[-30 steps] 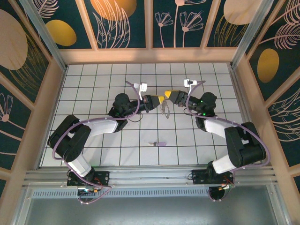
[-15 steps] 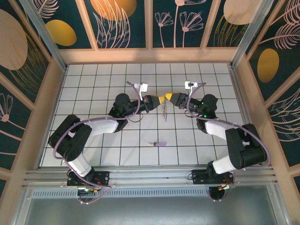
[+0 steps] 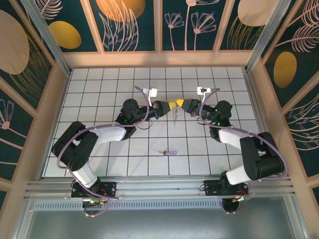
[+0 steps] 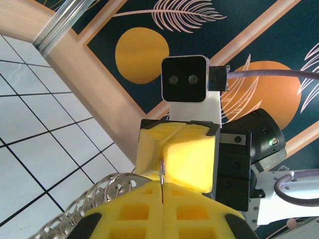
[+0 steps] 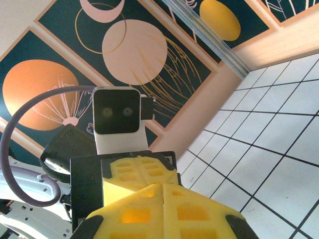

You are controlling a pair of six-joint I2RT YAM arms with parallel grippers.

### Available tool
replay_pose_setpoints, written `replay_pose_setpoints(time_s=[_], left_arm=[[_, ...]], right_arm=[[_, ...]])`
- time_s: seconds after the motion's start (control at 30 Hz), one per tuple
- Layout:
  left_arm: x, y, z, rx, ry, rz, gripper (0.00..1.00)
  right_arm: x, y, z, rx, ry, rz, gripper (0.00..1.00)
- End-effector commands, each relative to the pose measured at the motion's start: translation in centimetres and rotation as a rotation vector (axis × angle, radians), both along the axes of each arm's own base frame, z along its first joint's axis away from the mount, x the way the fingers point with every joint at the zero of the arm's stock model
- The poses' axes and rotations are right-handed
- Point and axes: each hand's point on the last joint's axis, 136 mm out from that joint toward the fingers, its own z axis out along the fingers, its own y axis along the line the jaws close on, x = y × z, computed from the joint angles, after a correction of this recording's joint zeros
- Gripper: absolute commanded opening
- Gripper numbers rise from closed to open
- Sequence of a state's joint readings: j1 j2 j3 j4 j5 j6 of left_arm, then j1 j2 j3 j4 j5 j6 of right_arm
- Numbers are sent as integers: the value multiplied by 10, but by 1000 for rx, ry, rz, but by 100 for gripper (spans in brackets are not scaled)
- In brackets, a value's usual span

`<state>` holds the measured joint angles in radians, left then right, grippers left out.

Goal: Put the keys on the keyring

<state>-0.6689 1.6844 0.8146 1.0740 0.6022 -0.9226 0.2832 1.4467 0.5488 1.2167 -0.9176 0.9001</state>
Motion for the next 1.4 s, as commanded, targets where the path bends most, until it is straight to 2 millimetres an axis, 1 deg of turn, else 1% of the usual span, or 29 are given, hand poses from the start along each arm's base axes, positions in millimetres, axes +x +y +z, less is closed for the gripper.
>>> replay_pose_setpoints(time_s=[0.0, 0.03, 0.07, 0.1, 0.17, 0.2, 0.3, 0.4, 0.5, 0.6, 0.83, 1.03, 1.17, 1.37], left_arm=[[0, -4, 20, -47, -50, -12, 0], [3, -4, 19, -44, -39, -1, 0], [5, -3, 20, -44, -31, 14, 7], [7, -1, 22, -51, -25, 31, 19], [10, 5, 26, -73, -13, 72, 40], [11, 10, 30, -88, -11, 100, 47], [15, 25, 39, -126, 1, 182, 59], [16, 36, 47, -151, 9, 236, 64], [16, 40, 52, -155, 11, 259, 67], [18, 40, 55, -154, 9, 266, 68], [24, 27, 58, -148, 9, 228, 65], [28, 18, 60, -159, 8, 198, 61], [29, 14, 63, -171, 3, 177, 55], [28, 13, 66, -191, 3, 162, 48]], right_arm=[[-14, -1, 18, 19, -85, 26, 0], [-13, -2, 18, 21, -83, 15, 0], [-11, -3, 19, 26, -78, -2, 0], [-9, -6, 20, 29, -75, -26, 0], [-6, -10, 23, 47, -71, -64, 0], [-6, -11, 25, 59, -70, -78, 0], [-5, -17, 32, 93, -71, -118, 0], [-5, -22, 39, 120, -73, -152, 0], [-4, -25, 45, 147, -73, -167, 0], [-3, -28, 52, 183, -68, -181, 0], [-1, -36, 58, 282, -36, -230, 0], [0, -31, 61, 340, -5, -220, 0], [1, -22, 63, 346, 7, -209, 0], [0, -12, 65, 348, 11, -198, 0]])
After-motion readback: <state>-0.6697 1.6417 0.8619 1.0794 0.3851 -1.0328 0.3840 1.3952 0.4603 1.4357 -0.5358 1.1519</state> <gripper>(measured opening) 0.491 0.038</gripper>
